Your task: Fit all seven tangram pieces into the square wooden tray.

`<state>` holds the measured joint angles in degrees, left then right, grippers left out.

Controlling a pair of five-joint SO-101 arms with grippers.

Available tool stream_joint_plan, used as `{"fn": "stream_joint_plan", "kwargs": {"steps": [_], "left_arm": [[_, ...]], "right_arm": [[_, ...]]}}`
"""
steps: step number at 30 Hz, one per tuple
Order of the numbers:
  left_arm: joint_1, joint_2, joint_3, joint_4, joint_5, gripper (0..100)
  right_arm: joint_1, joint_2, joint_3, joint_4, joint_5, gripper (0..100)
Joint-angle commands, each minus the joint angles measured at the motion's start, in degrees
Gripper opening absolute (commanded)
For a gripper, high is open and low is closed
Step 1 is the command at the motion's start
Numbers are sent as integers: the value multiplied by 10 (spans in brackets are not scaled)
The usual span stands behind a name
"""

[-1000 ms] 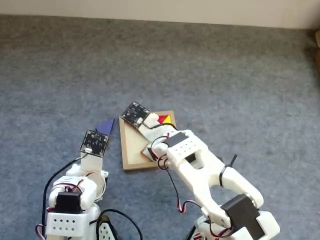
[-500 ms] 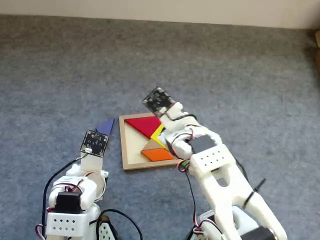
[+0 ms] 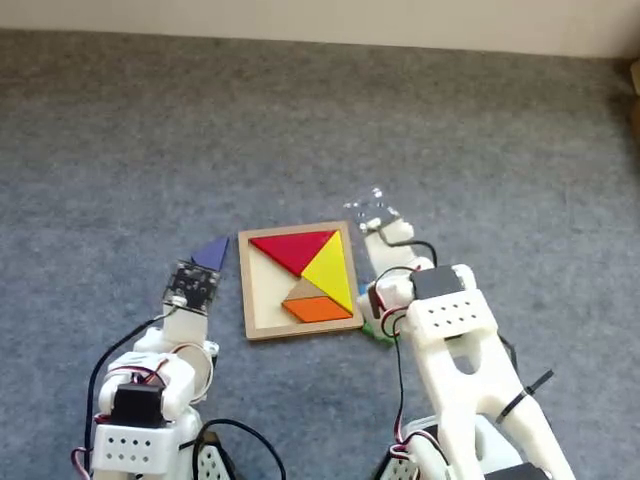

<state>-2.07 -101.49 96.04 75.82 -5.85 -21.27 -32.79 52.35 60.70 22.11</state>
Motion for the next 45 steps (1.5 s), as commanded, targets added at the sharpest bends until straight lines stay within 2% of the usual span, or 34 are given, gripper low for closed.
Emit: {"fn": "stream_joint_plan", "kwargs": {"steps": [1, 9, 13, 18, 26, 29, 31, 37, 45], "left_arm": [[46, -24, 12, 2, -1, 51], [49, -24, 12, 2, -1, 51], [49, -24, 12, 2, -1, 51], [50, -24, 12, 2, -1, 51], [50, -24, 12, 2, -1, 51], [50, -24, 12, 2, -1, 51], [50, -24, 12, 2, -1, 51], [50, -24, 12, 2, -1, 51], [50, -24, 12, 2, -1, 51]], "right_arm": [[5, -22, -36, 9, 51, 278], [-7, -7, -35, 13, 102, 282], [-36, 79, -41, 11, 117, 282], [-39, 189, -60, -3, 118, 282], [-36, 274, -100, -30, 119, 282], [-36, 290, -96, -42, 149, 277], [-36, 291, -95, -42, 163, 248], [-28, 291, -95, -40, 165, 69], [16, 216, -95, -14, 166, 49]]}}
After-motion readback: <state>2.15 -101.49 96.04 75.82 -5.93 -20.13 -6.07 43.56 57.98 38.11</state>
